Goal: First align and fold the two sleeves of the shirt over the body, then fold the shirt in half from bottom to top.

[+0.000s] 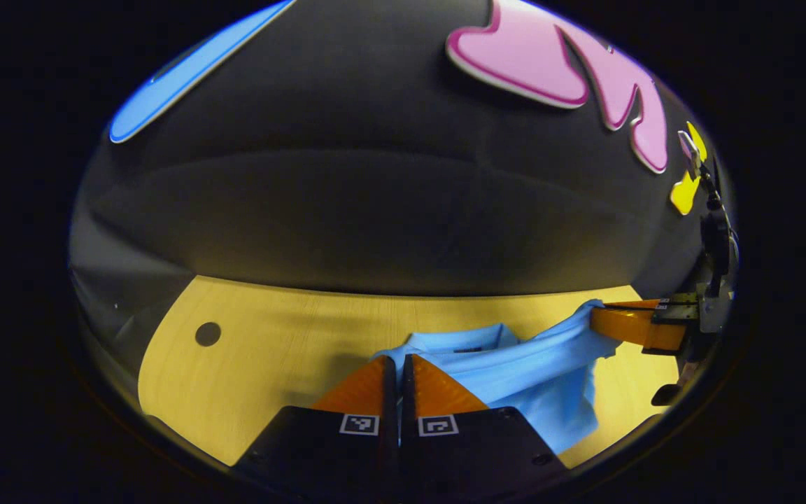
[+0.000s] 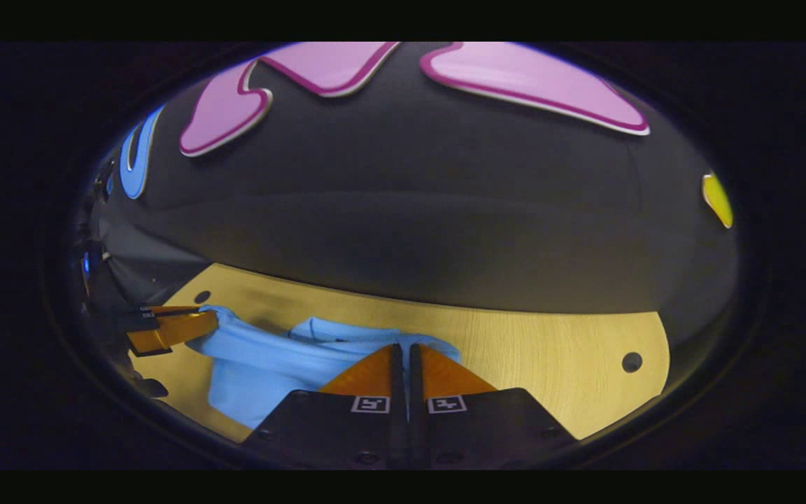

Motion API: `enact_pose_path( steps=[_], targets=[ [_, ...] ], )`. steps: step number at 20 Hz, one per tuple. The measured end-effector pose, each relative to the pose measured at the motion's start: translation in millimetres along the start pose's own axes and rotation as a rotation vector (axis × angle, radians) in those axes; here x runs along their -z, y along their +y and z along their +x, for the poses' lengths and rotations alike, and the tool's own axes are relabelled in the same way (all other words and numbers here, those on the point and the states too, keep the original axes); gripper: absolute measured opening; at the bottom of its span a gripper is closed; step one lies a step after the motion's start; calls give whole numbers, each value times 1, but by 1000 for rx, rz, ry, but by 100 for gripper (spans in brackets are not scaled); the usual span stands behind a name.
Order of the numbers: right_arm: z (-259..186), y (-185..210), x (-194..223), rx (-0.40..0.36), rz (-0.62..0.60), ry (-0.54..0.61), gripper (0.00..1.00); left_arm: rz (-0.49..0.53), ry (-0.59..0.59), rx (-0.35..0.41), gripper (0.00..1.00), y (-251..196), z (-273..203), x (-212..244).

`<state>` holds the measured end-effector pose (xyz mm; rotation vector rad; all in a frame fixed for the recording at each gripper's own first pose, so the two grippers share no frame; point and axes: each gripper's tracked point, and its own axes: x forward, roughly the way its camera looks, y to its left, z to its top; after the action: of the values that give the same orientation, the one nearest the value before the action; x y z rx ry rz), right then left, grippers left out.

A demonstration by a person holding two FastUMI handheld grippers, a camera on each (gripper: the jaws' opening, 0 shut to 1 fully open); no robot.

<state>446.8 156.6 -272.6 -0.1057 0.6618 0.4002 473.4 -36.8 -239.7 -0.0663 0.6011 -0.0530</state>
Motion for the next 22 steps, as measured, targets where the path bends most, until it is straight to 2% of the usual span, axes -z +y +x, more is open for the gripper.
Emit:
enact_pose_path(
  steps=[2,3,4,5,7,8,9,10,11,13,14,18,22],
  targets=[
    [23,-2,7,26,0,-15,11,-12,-27,3,6,4,35,7],
    [31,-3,13,34,6,-15,0,-14,-55,0,6,7,48,6],
    [37,-7,20,37,12,-6,6,-10,-82,-10,1,10,58,4],
    [39,-6,26,41,17,5,7,-5,-102,-17,6,12,65,2],
    [37,-13,29,72,-2,-1,15,11,-107,-61,9,22,72,5],
    [35,-13,27,70,5,-10,20,17,-98,-67,22,25,69,10],
    [28,-10,24,55,26,-27,14,18,-91,-74,25,26,64,11],
    [25,-7,25,39,56,-43,35,15,-113,-85,28,30,57,6],
    [15,-4,24,33,88,-54,56,1,-143,-71,40,26,45,-1],
    [-13,-8,22,56,124,-90,98,-40,-211,-20,80,14,4,-18],
    [-29,-12,21,71,118,-106,96,-48,-237,-12,100,10,-13,-25],
    [-106,-12,6,144,93,-199,98,-24,-356,-18,99,6,-105,-47],
    [-216,-2,-13,178,102,-307,98,-14,-447,9,99,-8,-211,-55]
  ],
)
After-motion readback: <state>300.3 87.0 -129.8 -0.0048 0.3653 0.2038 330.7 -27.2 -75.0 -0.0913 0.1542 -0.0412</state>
